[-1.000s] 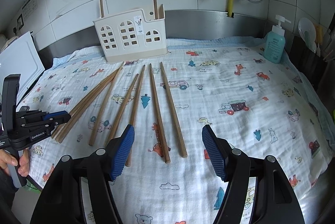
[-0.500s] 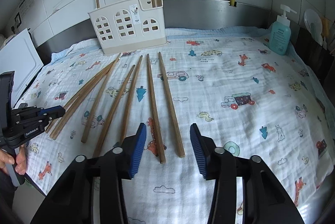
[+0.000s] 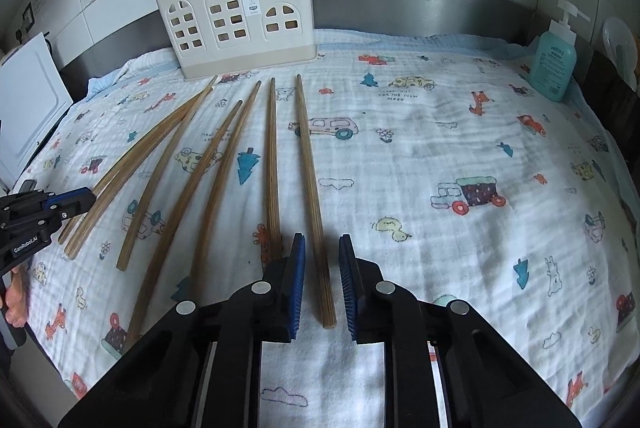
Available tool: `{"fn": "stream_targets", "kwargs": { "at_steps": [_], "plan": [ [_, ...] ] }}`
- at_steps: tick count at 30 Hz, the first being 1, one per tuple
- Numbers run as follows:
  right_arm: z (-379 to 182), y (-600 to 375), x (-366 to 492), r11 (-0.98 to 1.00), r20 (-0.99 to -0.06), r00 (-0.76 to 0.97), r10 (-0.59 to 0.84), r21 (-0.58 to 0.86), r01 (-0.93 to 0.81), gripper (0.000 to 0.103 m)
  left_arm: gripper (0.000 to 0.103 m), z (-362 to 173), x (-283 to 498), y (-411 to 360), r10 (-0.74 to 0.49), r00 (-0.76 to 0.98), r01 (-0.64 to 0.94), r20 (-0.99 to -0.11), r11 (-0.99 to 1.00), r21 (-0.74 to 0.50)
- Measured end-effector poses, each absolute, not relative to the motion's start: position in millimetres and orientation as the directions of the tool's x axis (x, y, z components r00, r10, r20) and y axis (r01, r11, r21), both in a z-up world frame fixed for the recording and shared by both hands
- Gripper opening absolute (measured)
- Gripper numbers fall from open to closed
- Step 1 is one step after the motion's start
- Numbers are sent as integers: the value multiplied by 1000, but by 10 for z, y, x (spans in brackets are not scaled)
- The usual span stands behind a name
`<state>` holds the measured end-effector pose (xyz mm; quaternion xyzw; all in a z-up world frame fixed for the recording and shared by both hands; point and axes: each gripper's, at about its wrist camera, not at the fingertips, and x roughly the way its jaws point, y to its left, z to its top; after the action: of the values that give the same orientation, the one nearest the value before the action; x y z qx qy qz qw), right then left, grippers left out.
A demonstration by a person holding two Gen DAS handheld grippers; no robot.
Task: Organize utensils
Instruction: 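Close the left gripper on a chopstick while the right gripper grasps another chopstick, then lift both held chopsticks upright and carry them over the white holder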
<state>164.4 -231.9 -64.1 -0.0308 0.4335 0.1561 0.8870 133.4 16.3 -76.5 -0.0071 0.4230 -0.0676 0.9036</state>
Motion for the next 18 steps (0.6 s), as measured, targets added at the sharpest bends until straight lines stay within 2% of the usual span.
{"fn": "stream_targets", "kwargs": {
  "at_steps": [4,8,18],
  "plan": [
    [-650,-2287,1624,950,-776,587,231,50,-307,15,8,-765,1332,153,-125,635,113,-762,991,-69],
    [-662,-2224,1589,948,-771,605,197,-7,-319,8,8,-767,1338,136,-109,638,111,-762,993,-50],
    [-455,-2258,1488,946,-740,638,212,-7,-323,6,6,-702,1319,160,-120,646,99,-754,992,-74]
  ]
}}
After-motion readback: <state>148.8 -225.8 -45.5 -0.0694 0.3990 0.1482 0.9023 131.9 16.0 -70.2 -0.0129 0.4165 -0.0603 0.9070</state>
